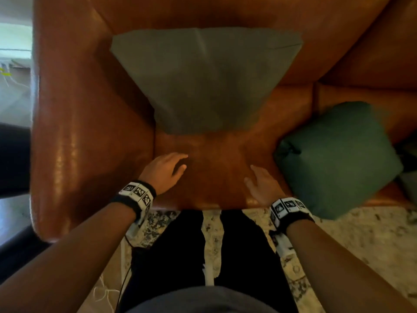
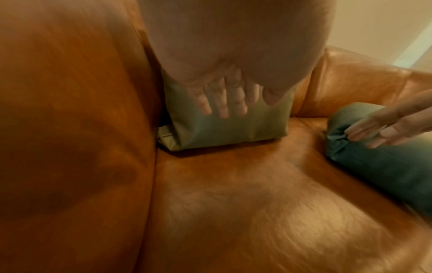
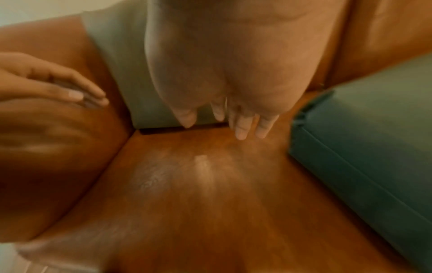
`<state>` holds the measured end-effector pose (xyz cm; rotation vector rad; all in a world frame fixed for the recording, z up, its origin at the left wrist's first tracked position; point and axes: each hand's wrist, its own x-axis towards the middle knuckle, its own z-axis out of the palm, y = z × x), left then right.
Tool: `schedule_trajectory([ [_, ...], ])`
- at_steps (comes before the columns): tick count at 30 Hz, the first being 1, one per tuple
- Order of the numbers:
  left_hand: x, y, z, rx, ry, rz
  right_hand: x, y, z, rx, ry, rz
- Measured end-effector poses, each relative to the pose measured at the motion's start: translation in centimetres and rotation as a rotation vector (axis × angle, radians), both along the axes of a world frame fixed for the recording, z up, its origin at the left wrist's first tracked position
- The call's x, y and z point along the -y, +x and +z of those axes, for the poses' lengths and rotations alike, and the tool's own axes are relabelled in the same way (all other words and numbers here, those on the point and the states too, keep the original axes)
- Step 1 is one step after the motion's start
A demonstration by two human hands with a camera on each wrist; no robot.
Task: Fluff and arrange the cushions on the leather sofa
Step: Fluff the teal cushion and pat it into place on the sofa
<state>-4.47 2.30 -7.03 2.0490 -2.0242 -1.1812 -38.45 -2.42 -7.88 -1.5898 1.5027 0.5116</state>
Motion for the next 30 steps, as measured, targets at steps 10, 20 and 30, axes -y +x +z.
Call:
schedule_trajectory([
  [10,4.0,-7.8,0.3,-0.093,0.329,-0.126,2.2,-9.7,3.8,-0.037,-0.019,-0.245],
  [20,6.1,-25.5,-2.3,-0.085,0.425,-0.100,12.1,-28.8,2.7,-0.040,-0.264,-0.286],
  [30,5.4,-40.3,-10.6,-0.253,0.321,0.048,19.4,-41.7,-3.4,-0.143,-0.239,-0.273],
])
